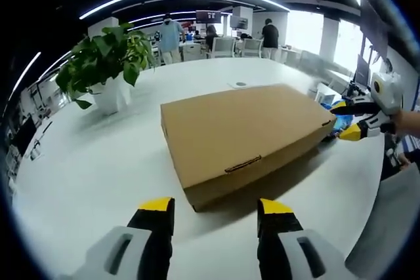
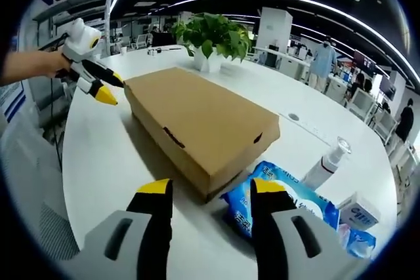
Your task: Operate the shoe box by opening the lid, removing the specified soft item, and placing it in the target area until the item is outside and the box remains undamaged.
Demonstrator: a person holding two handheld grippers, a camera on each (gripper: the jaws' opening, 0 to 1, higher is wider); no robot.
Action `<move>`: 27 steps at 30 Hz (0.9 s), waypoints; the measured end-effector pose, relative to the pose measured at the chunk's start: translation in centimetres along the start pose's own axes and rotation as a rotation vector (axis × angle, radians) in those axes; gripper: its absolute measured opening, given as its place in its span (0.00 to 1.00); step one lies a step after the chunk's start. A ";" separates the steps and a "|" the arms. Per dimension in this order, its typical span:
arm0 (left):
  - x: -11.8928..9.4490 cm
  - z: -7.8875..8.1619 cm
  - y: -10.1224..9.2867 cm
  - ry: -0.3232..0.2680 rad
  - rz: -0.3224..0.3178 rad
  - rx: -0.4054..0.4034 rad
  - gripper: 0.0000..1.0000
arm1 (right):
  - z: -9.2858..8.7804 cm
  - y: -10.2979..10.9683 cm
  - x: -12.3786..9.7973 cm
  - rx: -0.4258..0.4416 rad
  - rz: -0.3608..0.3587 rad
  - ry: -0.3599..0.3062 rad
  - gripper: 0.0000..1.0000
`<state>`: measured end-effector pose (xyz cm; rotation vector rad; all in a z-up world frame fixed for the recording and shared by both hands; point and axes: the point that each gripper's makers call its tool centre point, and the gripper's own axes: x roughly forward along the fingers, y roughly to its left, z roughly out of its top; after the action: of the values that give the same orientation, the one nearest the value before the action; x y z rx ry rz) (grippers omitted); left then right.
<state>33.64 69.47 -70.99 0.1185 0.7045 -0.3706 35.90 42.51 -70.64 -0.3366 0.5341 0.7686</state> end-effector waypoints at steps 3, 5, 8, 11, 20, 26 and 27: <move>-0.6 -0.1 -0.5 -0.014 -0.005 -0.008 0.58 | -0.3 -0.3 -1.2 0.007 -0.014 -0.009 0.48; -1.3 -0.1 -1.0 -0.029 -0.008 -0.011 0.60 | -0.5 -0.5 -2.1 0.016 -0.023 -0.015 0.49; -2.1 -0.1 -1.4 -0.038 -0.006 -0.002 0.61 | -0.8 -1.1 -3.5 0.036 -0.044 -0.021 0.52; -3.0 0.3 -2.0 -0.070 -0.009 -0.016 0.65 | -1.2 -1.4 -4.4 0.046 -0.055 -0.026 0.56; -5.0 0.6 -4.2 -0.130 -0.015 0.008 0.79 | -3.0 -1.8 -8.2 0.143 -0.111 -0.021 0.72; -6.3 0.8 -6.1 -0.165 -0.042 0.019 0.87 | -4.3 -2.0 -10.8 0.189 -0.146 -0.023 0.78; -6.7 0.9 -6.4 -0.176 -0.046 0.017 0.88 | -4.6 -2.0 -11.3 0.196 -0.153 -0.023 0.79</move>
<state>27.17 65.27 -65.84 0.0845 0.5306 -0.4256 29.16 32.59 -67.77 -0.1845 0.5509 0.5665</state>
